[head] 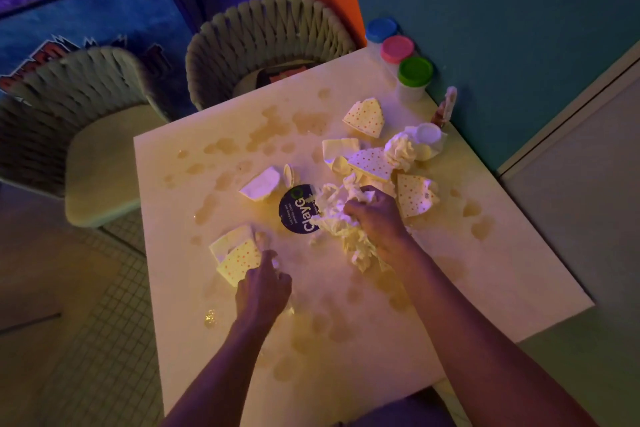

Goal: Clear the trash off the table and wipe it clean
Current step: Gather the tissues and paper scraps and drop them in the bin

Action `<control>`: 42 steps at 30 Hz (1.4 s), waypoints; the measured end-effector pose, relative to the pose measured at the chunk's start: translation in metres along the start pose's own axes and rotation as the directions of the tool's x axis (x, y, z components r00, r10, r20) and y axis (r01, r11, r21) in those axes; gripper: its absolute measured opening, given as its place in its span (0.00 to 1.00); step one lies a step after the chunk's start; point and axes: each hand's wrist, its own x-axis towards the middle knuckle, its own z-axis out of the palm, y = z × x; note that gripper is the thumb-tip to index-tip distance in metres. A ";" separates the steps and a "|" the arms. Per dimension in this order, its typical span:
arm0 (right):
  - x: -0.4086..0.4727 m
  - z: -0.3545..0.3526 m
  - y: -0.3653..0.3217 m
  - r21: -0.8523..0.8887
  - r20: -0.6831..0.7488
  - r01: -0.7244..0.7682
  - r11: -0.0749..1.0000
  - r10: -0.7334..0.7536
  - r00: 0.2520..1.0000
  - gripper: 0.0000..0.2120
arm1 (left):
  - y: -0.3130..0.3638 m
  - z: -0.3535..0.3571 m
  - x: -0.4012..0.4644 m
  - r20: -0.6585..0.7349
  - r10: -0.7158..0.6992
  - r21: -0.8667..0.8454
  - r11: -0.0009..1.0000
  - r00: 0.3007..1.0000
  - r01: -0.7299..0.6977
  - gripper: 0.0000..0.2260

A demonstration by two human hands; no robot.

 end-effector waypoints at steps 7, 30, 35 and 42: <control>-0.006 -0.023 -0.001 0.004 0.006 0.014 1.000 -0.014 1.000 0.10 | 0.004 0.016 0.006 0.014 -0.106 0.092 0.990 0.994 0.105 0.17; 0.003 -0.075 -0.006 0.068 0.026 -0.047 0.997 0.045 0.999 0.10 | 0.036 0.030 0.045 -0.075 -0.141 0.068 0.987 0.987 0.146 0.17; 0.010 -0.081 -0.004 0.027 -0.004 -0.054 0.998 0.054 0.999 0.10 | 0.038 0.032 0.042 -0.087 -0.158 0.044 0.986 0.984 0.162 0.15; 0.016 -0.091 0.001 -0.078 -0.028 -0.113 0.991 0.111 0.993 0.13 | 0.036 0.029 0.040 -0.130 -0.188 -0.009 0.982 0.974 0.188 0.16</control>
